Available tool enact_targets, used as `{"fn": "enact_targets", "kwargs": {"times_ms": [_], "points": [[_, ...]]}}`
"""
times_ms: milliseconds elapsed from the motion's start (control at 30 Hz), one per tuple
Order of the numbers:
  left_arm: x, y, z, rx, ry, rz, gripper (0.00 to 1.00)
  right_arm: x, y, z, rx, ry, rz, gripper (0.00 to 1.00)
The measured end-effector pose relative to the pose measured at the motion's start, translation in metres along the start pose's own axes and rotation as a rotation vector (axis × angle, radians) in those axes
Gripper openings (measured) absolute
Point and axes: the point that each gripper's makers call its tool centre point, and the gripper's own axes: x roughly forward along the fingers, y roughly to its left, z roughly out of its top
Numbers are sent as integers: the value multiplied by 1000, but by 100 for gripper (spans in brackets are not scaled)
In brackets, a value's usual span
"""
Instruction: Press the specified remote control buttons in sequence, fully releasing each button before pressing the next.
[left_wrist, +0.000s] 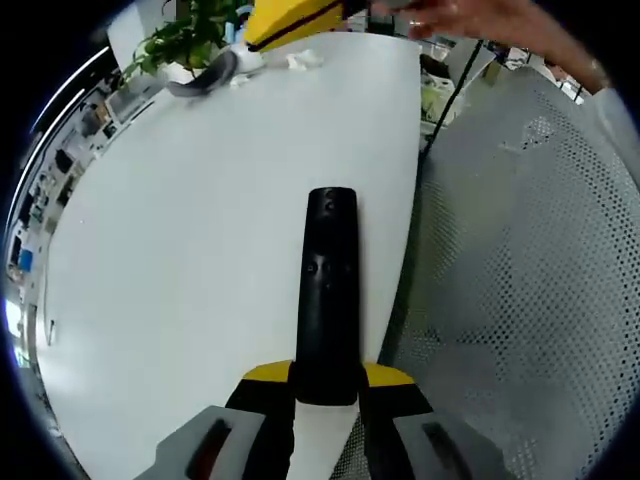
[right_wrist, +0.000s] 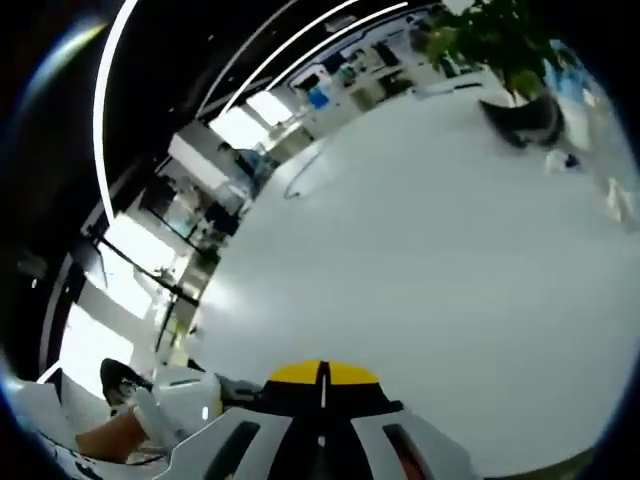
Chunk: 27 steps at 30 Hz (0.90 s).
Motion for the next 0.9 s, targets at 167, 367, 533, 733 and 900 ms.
{"fn": "enact_targets", "kwargs": {"times_ms": [167, 367, 533, 733, 900], "points": [[0, -1, 0, -19, -50, 3, 24, 24, -17, -23, 38, 118, 7, 0], [-1, -1, -1, -30, -123, -1, 24, 29, -22, -50, 140, 133, 45, 0], [-2, -2, 0, -35, -180, 0, 24, 26, -42, -56, 207, 155, -38, 0], [-2, -4, 0, -50, -264, 5, 24, 23, -55, -73, 302, 247, -84, 0], [-2, -4, 1, -53, -289, 5, 24, 24, -58, -81, 278, 283, -123, 0]]}}
